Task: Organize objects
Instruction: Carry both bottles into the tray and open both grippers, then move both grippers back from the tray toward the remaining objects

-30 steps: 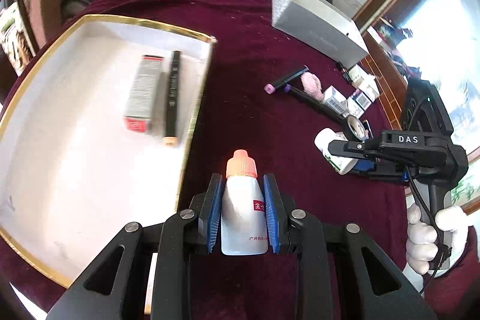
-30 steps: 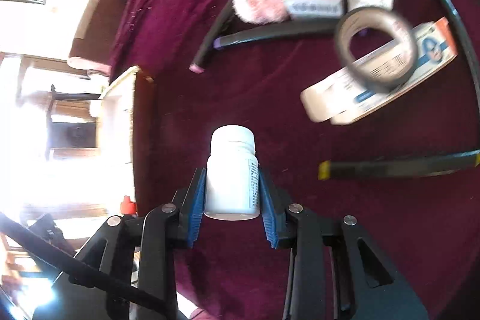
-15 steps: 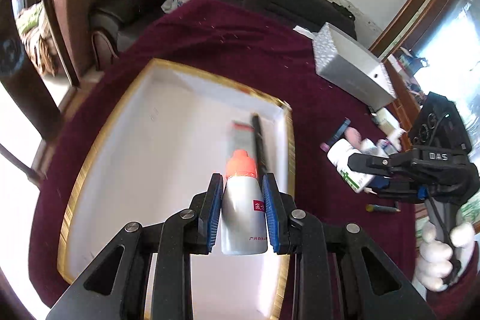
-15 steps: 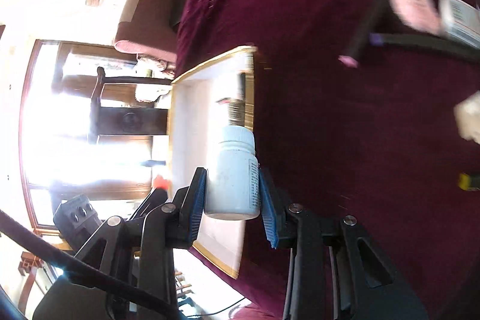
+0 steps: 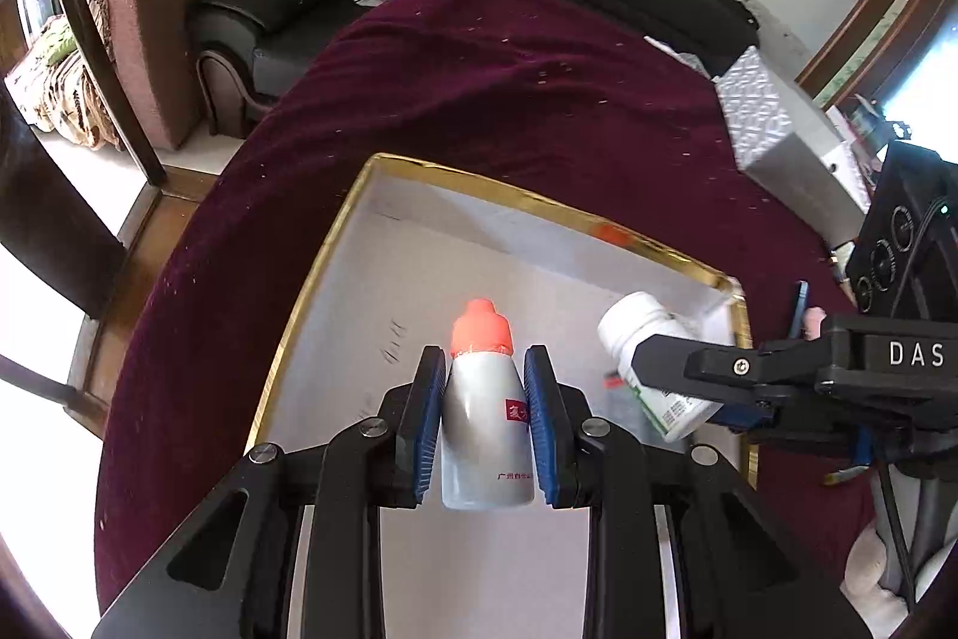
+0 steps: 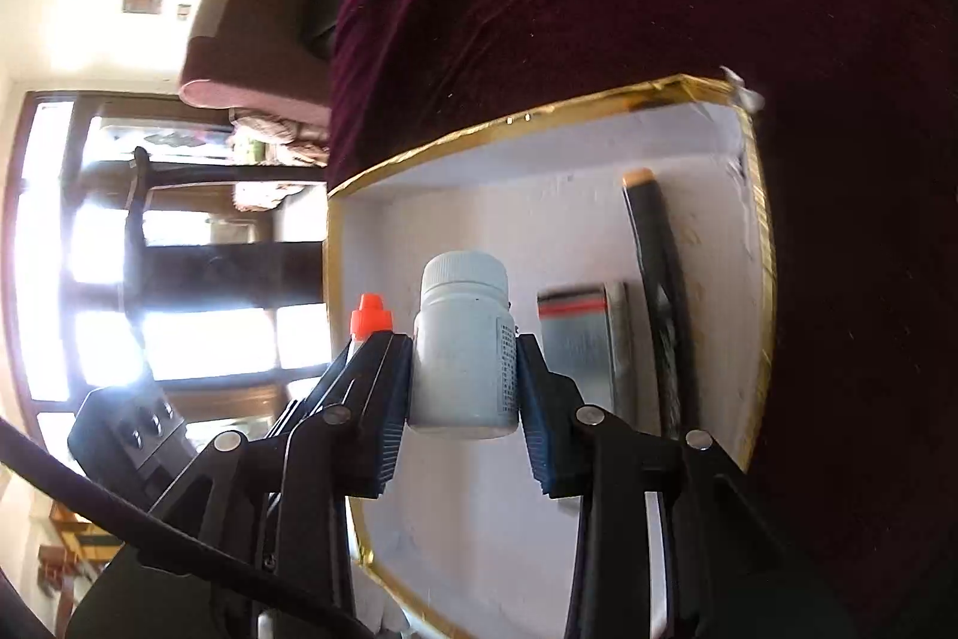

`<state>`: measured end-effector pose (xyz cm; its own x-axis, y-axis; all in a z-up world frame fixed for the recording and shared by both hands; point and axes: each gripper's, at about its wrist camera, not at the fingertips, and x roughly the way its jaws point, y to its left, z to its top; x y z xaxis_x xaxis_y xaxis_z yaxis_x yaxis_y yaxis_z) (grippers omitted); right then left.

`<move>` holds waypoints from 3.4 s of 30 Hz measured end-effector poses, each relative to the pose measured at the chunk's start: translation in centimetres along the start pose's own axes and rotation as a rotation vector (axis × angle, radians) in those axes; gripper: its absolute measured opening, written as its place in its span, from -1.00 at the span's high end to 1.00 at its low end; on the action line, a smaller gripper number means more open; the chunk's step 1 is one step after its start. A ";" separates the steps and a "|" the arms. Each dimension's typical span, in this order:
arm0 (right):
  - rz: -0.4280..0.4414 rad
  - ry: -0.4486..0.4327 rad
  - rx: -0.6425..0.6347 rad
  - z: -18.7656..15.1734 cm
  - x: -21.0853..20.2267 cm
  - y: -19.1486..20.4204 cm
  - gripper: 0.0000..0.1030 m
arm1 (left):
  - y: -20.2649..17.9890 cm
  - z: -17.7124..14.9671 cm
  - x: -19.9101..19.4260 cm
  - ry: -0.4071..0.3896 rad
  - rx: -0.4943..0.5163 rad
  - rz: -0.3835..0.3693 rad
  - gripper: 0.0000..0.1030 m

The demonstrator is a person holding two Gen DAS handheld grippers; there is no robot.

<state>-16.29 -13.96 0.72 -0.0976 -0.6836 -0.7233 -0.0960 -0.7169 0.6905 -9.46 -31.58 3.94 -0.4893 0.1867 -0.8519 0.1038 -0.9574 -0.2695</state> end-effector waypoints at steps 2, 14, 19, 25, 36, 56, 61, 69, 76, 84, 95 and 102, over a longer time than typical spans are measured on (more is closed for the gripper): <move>-0.029 -0.010 -0.004 0.1 0.6 0.2 0.37 | 0.3 0.0 0.4 0.003 0.007 0.011 0.56; -0.104 -0.025 -0.008 0.1 1.3 0.4 0.37 | 0.5 0.4 1.7 -0.002 0.062 0.048 0.56; -0.126 -0.032 -0.012 0.1 1.5 0.7 0.37 | 0.4 0.3 1.8 -0.008 0.062 0.066 0.56; -0.131 -0.032 -0.009 0.2 1.7 0.7 0.29 | 0.3 0.2 1.7 -0.010 0.059 0.096 0.36; -0.182 -0.109 -0.134 -0.7 -2.3 3.5 -0.15 | -2.1 0.0 -1.4 -0.072 0.125 0.192 0.09; -0.194 -0.285 -0.068 -6.7 -17.9 -9.5 -0.34 | -15.5 -6.2 -8.7 -0.074 0.179 0.206 0.01; -0.228 -0.344 0.020 -7.6 -21.8 -14.8 -0.34 | -19.8 -7.9 -7.5 -0.037 0.208 0.166 0.01; -0.326 -0.442 0.089 -8.9 -27.9 -21.0 -0.34 | -24.3 -10.4 -4.0 0.065 0.247 0.033 0.01; -0.353 -0.485 0.246 -10.6 -31.7 -27.7 -0.34 | -29.6 -12.6 -0.3 0.105 0.422 -0.053 0.02; -0.366 -0.476 0.296 -11.9 -32.7 -30.1 -0.34 | -35.4 -11.4 2.6 0.104 0.539 -0.127 0.02; -0.383 -0.470 0.326 -13.6 -33.6 -32.3 -0.34 | -39.6 -7.2 8.6 0.156 0.424 -0.141 0.02; -0.403 -0.484 0.350 -14.1 -34.8 -33.3 -0.34 | -40.8 -8.8 10.5 0.229 0.455 -0.159 0.84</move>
<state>4.28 31.76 2.85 -0.4077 -0.1797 -0.8953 -0.5213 -0.7592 0.3897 -11.22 11.41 2.02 -0.2619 0.3319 -0.9062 -0.3671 -0.9027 -0.2245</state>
